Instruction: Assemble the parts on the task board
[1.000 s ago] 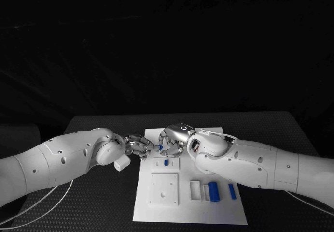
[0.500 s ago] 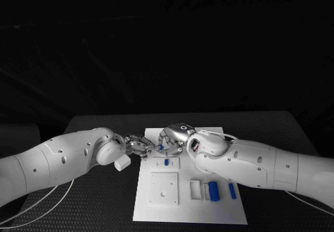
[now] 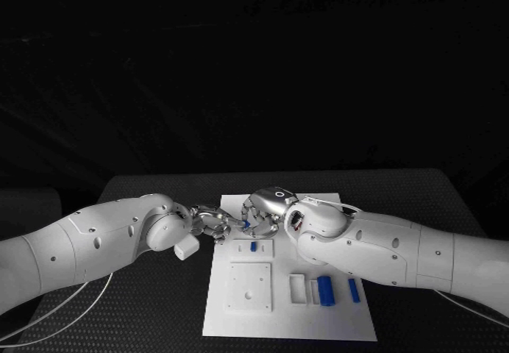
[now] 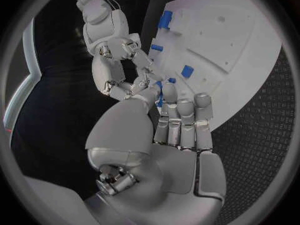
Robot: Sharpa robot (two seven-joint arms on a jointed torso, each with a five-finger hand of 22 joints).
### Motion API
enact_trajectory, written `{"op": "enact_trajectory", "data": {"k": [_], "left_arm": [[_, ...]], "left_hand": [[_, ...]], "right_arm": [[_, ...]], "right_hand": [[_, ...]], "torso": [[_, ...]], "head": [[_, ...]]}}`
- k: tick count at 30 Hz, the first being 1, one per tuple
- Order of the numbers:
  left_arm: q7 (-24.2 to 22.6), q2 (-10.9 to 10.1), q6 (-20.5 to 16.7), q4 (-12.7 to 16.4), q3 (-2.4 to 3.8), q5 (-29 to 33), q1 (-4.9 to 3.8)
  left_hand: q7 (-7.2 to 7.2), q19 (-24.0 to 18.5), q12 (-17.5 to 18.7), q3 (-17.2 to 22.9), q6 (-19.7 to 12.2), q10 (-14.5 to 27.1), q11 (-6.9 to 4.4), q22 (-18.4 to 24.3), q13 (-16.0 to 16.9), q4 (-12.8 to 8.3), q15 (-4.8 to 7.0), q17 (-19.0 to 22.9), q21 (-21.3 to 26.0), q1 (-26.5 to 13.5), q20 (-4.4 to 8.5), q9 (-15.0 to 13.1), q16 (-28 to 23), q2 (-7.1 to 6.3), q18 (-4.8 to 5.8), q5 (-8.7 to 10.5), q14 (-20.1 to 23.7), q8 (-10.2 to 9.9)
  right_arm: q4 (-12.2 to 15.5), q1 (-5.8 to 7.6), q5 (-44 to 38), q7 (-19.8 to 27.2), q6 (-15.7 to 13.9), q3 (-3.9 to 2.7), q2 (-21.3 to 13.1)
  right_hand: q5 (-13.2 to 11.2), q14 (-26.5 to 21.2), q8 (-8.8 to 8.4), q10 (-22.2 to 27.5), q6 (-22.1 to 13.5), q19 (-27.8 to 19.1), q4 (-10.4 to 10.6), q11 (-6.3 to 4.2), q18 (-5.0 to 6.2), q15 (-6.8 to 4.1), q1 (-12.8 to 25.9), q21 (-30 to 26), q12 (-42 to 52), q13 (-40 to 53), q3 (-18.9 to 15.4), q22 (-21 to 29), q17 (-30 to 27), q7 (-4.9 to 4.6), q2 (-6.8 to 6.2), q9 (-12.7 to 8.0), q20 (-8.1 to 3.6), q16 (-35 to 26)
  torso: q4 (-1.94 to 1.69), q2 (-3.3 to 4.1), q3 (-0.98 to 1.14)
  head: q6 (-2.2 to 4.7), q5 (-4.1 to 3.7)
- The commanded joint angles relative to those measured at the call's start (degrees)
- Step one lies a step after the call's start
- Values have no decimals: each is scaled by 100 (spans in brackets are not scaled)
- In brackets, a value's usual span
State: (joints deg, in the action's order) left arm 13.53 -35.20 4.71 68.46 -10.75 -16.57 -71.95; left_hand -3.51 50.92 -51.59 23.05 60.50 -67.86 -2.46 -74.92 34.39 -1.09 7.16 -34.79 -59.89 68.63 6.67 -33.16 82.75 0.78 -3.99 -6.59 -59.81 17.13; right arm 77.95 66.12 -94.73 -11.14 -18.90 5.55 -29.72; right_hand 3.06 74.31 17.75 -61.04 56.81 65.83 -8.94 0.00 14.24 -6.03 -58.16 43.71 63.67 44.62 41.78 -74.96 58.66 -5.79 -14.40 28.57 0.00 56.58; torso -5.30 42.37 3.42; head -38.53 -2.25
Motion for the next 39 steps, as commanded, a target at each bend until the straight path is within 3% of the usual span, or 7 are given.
{"op": "enact_trajectory", "data": {"k": [1,9,16,34,39], "left_arm": [[-41,14,119,18,4,71,-4],[-40,15,142,9,4,95,-4],[-40,16,152,9,4,103,-4],[-31,15,226,6,4,158,-4],[-2,-2,252,14,4,216,-5]], "left_hand": [[-28,101,15,932,62,-33,11,-94,-11,-991,127,16,-37,-741,667,-727,-13,95,82,-10,-146,-46],[-28,122,15,1047,65,-38,6,-92,-13,-1084,125,19,-41,-878,673,-758,-13,107,82,-7,-155,-51],[-28,124,16,1068,64,-37,7,-91,-13,-1100,125,20,-41,-903,674,-764,-14,110,83,-6,-154,-53],[-31,128,20,1100,58,-30,8,-91,-15,-1124,124,22,-41,-952,675,-776,-18,112,84,1,-151,-58],[-42,122,34,1130,15,7,17,-90,-19,-1125,118,29,-36,-1020,673,-779,-33,98,88,2,-132,-84]], "right_arm": [[3,-6,-91,1,29,0,11],[14,-16,-113,14,34,0,11],[17,-18,-128,29,49,0,12],[13,-24,-199,65,63,0,11],[2,-25,-209,75,34,0,-11]], "right_hand": [[-26,-4,21,-2,53,3,-5,-43,76,-31,-81,26,17,-6,66,-111,10,-14,24,10,-22,38],[-26,2,53,-12,121,1,-42,-59,76,-41,-248,45,25,-3,309,-115,33,5,91,23,-23,58],[-26,8,103,-22,225,-5,-64,-83,76,-52,-309,77,37,4,488,-123,59,33,227,45,-17,84],[-26,18,165,-44,356,-22,-251,-118,76,-69,-293,182,73,44,669,-130,134,72,568,69,-21,157],[-26,18,170,-47,365,-24,-295,-121,76,-72,-269,202,77,52,666,-129,146,75,599,70,-23,169]], "torso": [[0,0,0],[0,0,2],[-1,0,1],[-1,0,3],[1,1,1]], "head": [[-5,-1],[-5,-2],[-12,-1],[-13,2],[-3,-6]]}}
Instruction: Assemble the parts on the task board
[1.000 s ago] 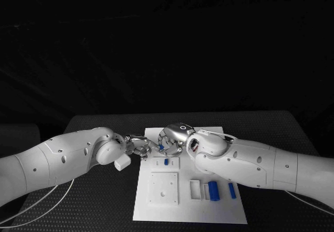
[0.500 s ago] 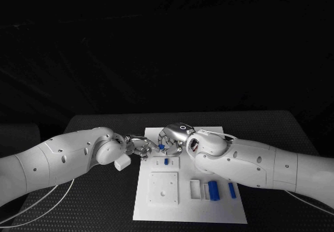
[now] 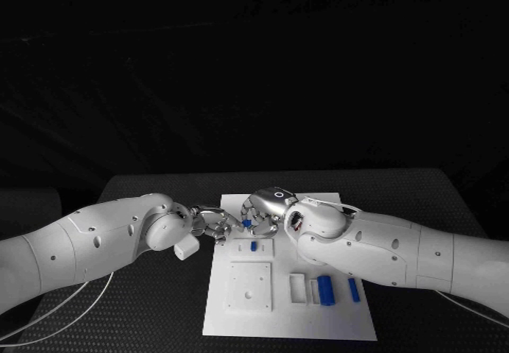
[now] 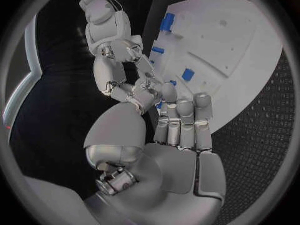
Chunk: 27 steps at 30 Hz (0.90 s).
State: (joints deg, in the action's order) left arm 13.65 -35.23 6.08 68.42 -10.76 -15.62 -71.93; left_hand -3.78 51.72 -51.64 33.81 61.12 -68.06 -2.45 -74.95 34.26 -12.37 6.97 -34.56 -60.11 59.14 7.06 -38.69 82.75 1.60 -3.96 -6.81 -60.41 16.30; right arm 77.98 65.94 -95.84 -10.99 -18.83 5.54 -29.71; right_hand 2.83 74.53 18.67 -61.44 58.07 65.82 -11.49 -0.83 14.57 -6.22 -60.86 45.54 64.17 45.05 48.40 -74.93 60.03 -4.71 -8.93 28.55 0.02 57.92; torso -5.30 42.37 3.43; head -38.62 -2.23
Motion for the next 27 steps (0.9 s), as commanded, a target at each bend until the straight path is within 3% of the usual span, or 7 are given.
{"op": "enact_trajectory", "data": {"k": [1,4,7,8,12,19,27], "left_arm": [[-10,-6,105,18,5,128,-6],[-11,-46,118,18,5,130,-5],[-17,-88,172,23,4,130,-5],[-10,-100,176,28,4,130,-5],[-21,-141,223,32,3,131,-4],[-43,-193,158,20,2,143,-3],[-275,-211,-50,93,0,271,-2]], "left_hand": [[-22,38,40,56,-75,42,23,-87,-6,13,132,10,-11,-110,633,-222,-39,-1,88,32,-66,-19],[-61,16,55,-9,-236,133,63,-77,-5,168,100,29,15,-380,625,-186,-74,-238,94,331,-17,-120],[-73,12,57,-18,-256,143,63,-76,-5,183,94,31,19,-405,624,-181,-77,-282,93,344,-12,-133],[-103,-12,90,-89,-400,211,101,-69,-16,243,56,45,37,-541,609,-146,-106,-425,106,383,25,-212],[-212,-114,133,-107,-665,390,197,-42,-18,368,-27,85,124,-685,544,-83,-186,-729,89,402,148,-342],[-268,-163,112,-61,-786,504,247,-35,7,503,-83,113,170,-706,476,-64,-212,-923,51,403,217,-369],[-389,-212,133,-11,-1328,644,363,-24,4,699,-194,151,223,-735,367,96,-251,-1154,4,402,278,-587]], "right_arm": [[-2,-7,-98,66,13,1,-19],[5,-7,-99,94,-31,1,-55],[17,-7,-95,120,-74,1,-88],[20,-7,-89,134,-89,1,-97],[36,-7,-71,183,-145,1,-126],[84,-7,-45,244,-241,0,-183],[190,-7,94,276,-286,-2,-244]], "right_hand": [[-3,-4,78,-7,240,-24,-44,-39,43,-54,4,21,27,9,4,-132,10,-32,53,72,-25,36],[-3,-4,79,-8,242,-24,-55,-40,43,-55,9,26,28,12,6,-131,14,-31,59,72,-26,39],[-3,-4,79,-8,243,-24,-56,-40,43,-55,9,27,28,12,7,-131,14,-31,60,73,-26,39],[-3,-4,79,-8,243,-24,-57,-40,43,-55,10,27,28,12,7,-131,14,-31,62,73,-26,40],[-3,-3,81,-9,246,-23,-63,-40,43,-56,13,31,29,14,9,-131,17,-30,70,73,-27,42],[-3,0,86,-15,256,-19,-81,-44,43,-59,22,44,32,18,13,-130,23,-27,78,75,-31,49],[-3,3,88,-19,260,-17,-89,-46,43,-61,26,49,32,20,16,-129,26,-25,79,75,-33,52]], "torso": [[2,1,0],[4,0,2],[6,1,6],[4,2,7],[3,1,2],[0,0,0],[-3,-3,0]], "head": [[6,-7],[16,-13],[18,-16],[17,-18],[13,-16],[17,-22],[18,-5]]}}
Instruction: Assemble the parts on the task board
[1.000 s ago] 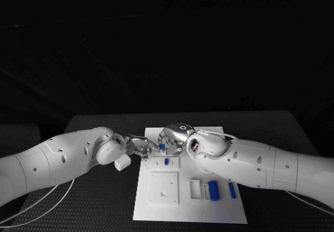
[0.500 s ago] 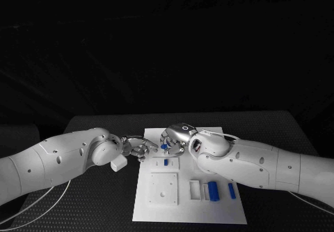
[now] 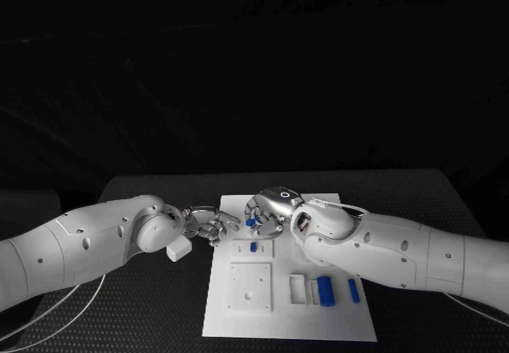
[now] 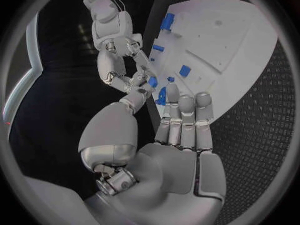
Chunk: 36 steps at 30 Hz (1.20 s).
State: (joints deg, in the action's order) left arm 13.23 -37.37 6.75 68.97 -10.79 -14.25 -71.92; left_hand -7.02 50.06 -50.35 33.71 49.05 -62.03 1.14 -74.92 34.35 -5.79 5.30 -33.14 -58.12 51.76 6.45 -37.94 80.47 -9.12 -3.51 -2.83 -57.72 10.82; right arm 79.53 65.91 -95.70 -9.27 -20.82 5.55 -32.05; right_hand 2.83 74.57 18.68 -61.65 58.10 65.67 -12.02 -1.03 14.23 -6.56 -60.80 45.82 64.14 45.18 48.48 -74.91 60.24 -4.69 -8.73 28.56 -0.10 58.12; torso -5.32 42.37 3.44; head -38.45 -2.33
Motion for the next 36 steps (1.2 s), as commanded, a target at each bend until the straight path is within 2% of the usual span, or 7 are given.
{"op": "enact_trajectory", "data": {"k": [1,3,5,8,15,24,36], "left_arm": [[-259,2,-122,46,3,150,-3],[-308,4,-120,58,3,189,-2],[-352,12,-152,76,3,173,-2],[-414,23,-86,106,3,-29,-2],[-534,46,160,157,3,-397,0],[-658,48,326,168,3,-543,1],[-753,67,369,156,4,-485,1]], "left_hand": [[-70,-52,7,10,-187,56,9,-25,-6,75,-33,15,31,5,419,40,-28,-129,-49,6,18,-58],[-70,-61,9,10,-209,73,10,-25,-8,121,-37,21,38,-3,409,50,-35,-181,-53,3,30,-48],[-54,-165,28,-357,-250,145,7,-37,-11,5,-43,34,73,-112,382,54,-61,-65,-50,4,104,-13],[-70,-186,29,-534,-237,158,13,-37,-12,-29,-44,35,86,-193,382,57,-57,-127,-54,3,116,22],[-35,-185,20,-773,72,135,-18,-21,-20,158,-18,40,122,-494,396,41,-34,-113,-81,-1,115,248],[78,-176,14,-1058,374,53,-125,-49,-47,219,86,46,124,-684,457,-9,13,390,-94,-33,79,407],[98,-170,32,-1080,393,23,-140,-85,-87,-151,102,61,116,-309,488,-6,50,864,-49,-92,75,407]], "right_arm": [[41,-5,109,105,-87,-3,-11],[51,-5,172,110,-85,-4,-11],[76,-6,230,115,-85,-4,-18],[114,-7,341,122,-78,-7,-27],[154,-7,410,137,-73,-11,-30],[206,-11,413,155,-99,-17,-54],[236,-12,448,168,-39,-19,-61]], "right_hand": [[-3,-1,87,2,258,-1,-37,-26,77,-27,21,23,36,7,8,-131,6,-27,60,75,-21,32],[-3,0,87,1,259,-1,-39,-27,77,-28,22,24,36,7,8,-131,7,-27,60,75,-21,33],[-3,0,87,1,259,-1,-40,-27,77,-28,23,25,36,8,9,-131,7,-27,61,75,-21,33],[-3,0,87,0,259,0,-42,-27,77,-28,25,25,36,8,10,-131,8,-27,62,75,-22,34],[-3,0,86,0,258,0,-46,-27,77,-30,28,28,35,9,12,-130,9,-27,66,74,-23,34],[-3,0,85,-1,257,1,-51,-27,77,-31,30,30,34,9,14,-129,10,-27,70,74,-24,35],[-3,0,84,-2,256,1,-58,-28,77,-33,33,33,33,10,17,-128,12,-26,76,73,-25,35]], "torso": [[0,-1,-5],[1,0,-6],[1,0,-7],[-3,-1,-5],[1,1,-9],[2,2,-2],[4,1,-2]], "head": [[1,5],[1,5],[-1,7],[-14,10],[-17,9],[-29,11],[-40,13]]}}
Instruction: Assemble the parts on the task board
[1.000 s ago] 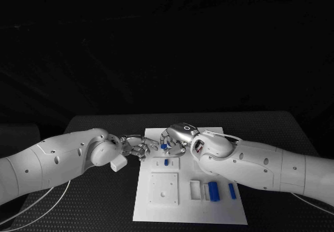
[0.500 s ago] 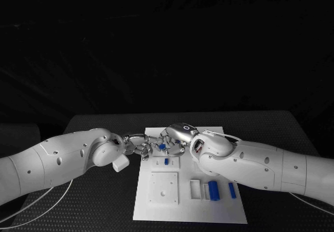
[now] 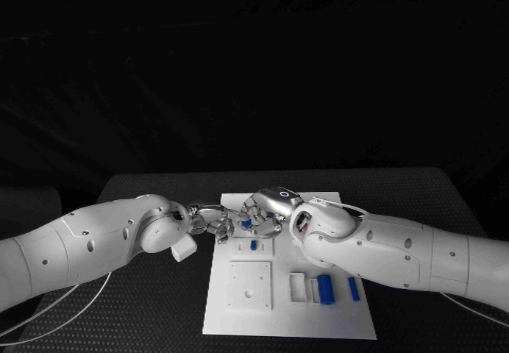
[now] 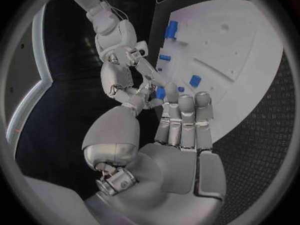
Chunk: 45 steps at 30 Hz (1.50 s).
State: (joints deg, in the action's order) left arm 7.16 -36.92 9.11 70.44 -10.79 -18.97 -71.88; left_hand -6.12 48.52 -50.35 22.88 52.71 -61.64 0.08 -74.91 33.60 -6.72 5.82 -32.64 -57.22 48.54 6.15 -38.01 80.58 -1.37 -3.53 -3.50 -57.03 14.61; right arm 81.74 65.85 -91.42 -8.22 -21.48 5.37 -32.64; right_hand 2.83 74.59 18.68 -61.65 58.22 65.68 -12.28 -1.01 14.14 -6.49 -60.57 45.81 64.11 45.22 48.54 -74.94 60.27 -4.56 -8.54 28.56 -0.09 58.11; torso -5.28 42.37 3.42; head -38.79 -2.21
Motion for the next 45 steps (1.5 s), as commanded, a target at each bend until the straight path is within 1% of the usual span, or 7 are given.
{"op": "enact_trajectory", "data": {"k": [1,9,21,29,37,40,45], "left_arm": [[-142,22,132,9,4,19,-3],[-124,35,195,-6,4,26,-4],[-107,43,303,-16,4,55,-4],[-129,41,305,-38,5,72,-4],[-189,36,357,-35,5,72,-4],[-213,34,348,-46,5,118,-5],[-221,27,387,-61,4,171,-5]], "left_hand": [[8,-17,36,6,30,-18,-36,-88,-17,-82,50,11,27,39,520,1,41,131,-43,-29,8,30],[16,-12,60,29,73,-37,-41,-96,-44,-271,54,18,20,211,528,-5,59,261,-19,-113,9,49],[41,0,154,111,263,-116,-58,-101,-119,-538,69,32,7,419,542,-37,88,505,24,-472,7,133],[82,0,212,160,460,-192,-89,-106,-159,-699,95,36,-11,489,551,-99,115,842,53,-652,2,224],[101,-7,273,158,528,-229,-100,-107,-195,-767,105,41,-18,476,558,-138,121,977,66,-667,5,255],[109,-21,311,127,557,-261,-105,-109,-215,-812,109,44,-21,405,559,-172,129,1134,80,-722,8,272],[122,-18,355,84,581,-328,-117,-106,-229,-950,121,48,-31,229,578,-236,152,1258,92,-948,-9,280]], "right_arm": [[17,-6,21,67,27,-2,-2],[15,-7,39,88,49,-2,0],[-5,-7,44,100,119,-2,2],[-18,-6,59,121,190,-2,-2],[-49,-6,100,122,161,-2,-5],[-67,-6,158,113,85,-2,-8],[-99,-5,182,71,-29,-2,-21]], "right_hand": [[-3,-2,84,-2,243,0,-33,-29,86,-39,11,34,35,7,11,-124,9,-39,56,73,-27,36],[-3,-2,83,-3,242,0,-37,-29,86,-40,14,35,34,7,13,-124,10,-39,59,73,-27,36],[-3,-3,81,-2,240,-2,-44,-29,86,-40,18,37,32,8,15,-122,11,-40,64,72,-28,36],[-3,-4,80,-1,238,-5,-49,-28,86,-39,21,38,30,9,17,-122,12,-40,67,71,-28,35],[-3,-6,78,1,234,-8,-53,-27,86,-38,26,39,28,9,17,-121,12,-42,69,70,-27,34],[-2,-56,42,56,170,-42,-75,-8,86,-43,34,24,-3,9,35,-113,6,-63,57,55,-18,-1],[-4,-157,-239,197,-333,-91,-103,119,86,46,-3,-8,-28,27,100,-98,9,-208,-184,-70,9,-55]], "torso": [[0,1,0],[-5,1,2],[-2,0,-1],[-2,1,-3],[-3,1,-2],[-2,-1,-2],[2,1,-3]], "head": [[-5,0],[-14,-5],[-21,-8],[-28,-14],[-30,-11],[-33,-10],[-38,-15]]}}
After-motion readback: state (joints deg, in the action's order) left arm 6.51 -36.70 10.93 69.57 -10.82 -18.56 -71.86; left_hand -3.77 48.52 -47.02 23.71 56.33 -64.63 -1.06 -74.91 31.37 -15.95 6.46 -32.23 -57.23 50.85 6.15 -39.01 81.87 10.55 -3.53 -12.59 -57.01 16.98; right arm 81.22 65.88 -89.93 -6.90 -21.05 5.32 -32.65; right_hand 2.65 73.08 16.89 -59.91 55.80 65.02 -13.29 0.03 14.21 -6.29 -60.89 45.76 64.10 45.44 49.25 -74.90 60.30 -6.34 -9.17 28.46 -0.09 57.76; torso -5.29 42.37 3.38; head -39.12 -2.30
